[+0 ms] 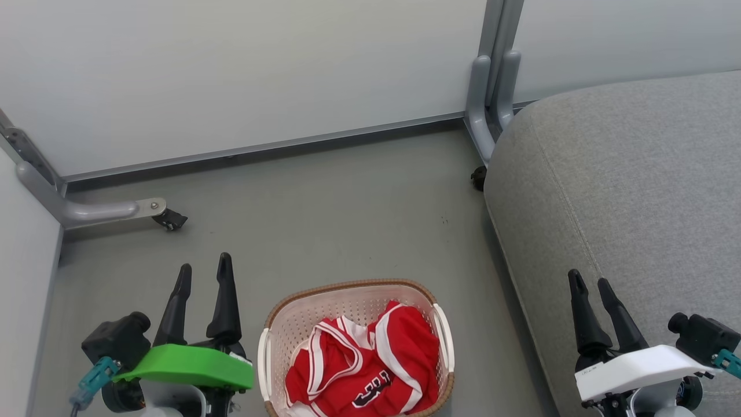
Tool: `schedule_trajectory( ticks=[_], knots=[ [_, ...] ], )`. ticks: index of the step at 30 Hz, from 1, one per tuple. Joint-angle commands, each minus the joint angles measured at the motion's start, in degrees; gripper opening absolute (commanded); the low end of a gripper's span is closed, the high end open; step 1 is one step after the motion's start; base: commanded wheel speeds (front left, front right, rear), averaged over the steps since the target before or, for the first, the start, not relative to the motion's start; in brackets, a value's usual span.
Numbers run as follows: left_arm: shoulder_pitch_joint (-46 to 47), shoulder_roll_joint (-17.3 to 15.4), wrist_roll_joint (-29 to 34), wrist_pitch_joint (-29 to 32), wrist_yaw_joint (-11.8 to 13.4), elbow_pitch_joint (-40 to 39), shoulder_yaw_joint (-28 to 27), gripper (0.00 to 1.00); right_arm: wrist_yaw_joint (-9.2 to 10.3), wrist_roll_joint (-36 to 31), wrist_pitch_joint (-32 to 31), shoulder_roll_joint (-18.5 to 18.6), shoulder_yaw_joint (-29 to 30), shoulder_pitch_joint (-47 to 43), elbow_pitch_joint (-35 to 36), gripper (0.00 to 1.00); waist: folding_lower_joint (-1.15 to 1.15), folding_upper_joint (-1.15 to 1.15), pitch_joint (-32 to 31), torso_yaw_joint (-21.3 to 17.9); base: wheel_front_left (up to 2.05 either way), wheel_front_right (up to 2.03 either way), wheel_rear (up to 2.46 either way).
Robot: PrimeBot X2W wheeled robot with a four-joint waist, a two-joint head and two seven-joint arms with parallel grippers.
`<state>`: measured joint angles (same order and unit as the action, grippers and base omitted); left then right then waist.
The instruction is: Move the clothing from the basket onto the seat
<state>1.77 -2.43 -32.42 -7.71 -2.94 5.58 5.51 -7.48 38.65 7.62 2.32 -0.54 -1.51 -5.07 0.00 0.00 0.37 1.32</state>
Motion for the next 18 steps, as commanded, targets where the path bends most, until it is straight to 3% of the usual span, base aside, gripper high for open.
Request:
schedule_trajectory(
  ticks=[1,18],
  knots=[
    [-0.4,-0.4,1.5,-0.6,0.5,-0.9,0.2,1.0,-0.02,-1.6,0.6,0.4,-0.1,-0.2,0.9,1.0,0.0,0.0,0.0,0.0,0.0,0.0,0.0],
    [-1.1,-0.5,11.0,-3.0,1.0,-1.9,2.3,1.0,-0.02,-11.0,3.0,0.5,-0.3,-1.4,2.1,1.0,0.0,0.0,-0.1,0.7,0.0,0.0,0.0]
  ],
)
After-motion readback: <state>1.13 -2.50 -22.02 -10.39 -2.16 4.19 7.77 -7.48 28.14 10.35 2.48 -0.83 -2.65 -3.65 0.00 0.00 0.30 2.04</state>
